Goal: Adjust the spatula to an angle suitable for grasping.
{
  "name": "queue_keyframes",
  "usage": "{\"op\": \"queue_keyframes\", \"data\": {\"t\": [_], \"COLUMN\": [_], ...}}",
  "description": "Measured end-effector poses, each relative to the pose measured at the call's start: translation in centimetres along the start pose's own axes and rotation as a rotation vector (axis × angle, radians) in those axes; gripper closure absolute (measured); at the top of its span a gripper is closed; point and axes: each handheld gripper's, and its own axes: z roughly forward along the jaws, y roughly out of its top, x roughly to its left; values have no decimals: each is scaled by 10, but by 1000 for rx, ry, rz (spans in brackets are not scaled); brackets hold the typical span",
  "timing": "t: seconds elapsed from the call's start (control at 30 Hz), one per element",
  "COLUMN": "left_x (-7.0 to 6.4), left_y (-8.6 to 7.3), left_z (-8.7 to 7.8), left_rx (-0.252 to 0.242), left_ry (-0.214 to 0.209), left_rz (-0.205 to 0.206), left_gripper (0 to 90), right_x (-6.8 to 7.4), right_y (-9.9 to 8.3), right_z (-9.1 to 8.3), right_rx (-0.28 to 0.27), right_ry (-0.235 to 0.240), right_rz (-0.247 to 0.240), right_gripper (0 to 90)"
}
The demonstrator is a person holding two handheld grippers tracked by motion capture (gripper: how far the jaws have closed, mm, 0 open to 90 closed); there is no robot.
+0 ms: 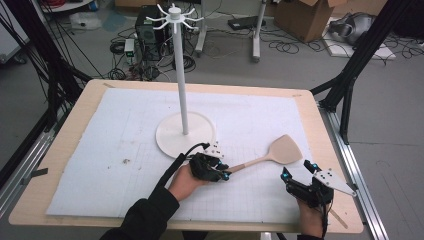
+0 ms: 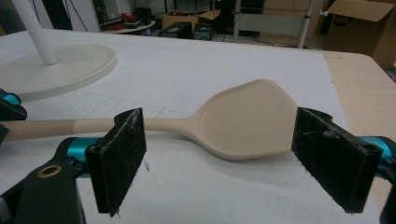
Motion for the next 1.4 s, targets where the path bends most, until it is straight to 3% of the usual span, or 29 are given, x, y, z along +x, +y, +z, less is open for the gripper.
{"op": "queue_keyframes", "data": {"t": [0.23,0.53,0.73,0.97,1.3,1.4], "left_x": [6,18,24,33,47,48], "left_y": [-8,-21,-28,-40,-53,-55], "left_z": [-13,-36,-45,-57,-66,-66], "left_rx": [-14,14,-3,-18,-7,2], "left_ry": [-56,-119,-156,-195,-261,-261], "left_rz": [51,135,130,161,171,164], "left_gripper": [703,703,703,703,703,703], "right_x": [4,14,19,22,28,28], "right_y": [5,15,17,20,20,20], "right_z": [1,2,5,6,12,13], "right_rx": [-19,-16,-11,-1,21,28], "right_ry": [33,89,110,144,211,221], "right_rz": [2,-26,-33,-51,-78,-73], "right_gripper": [168,168,168,168,167,167]}}
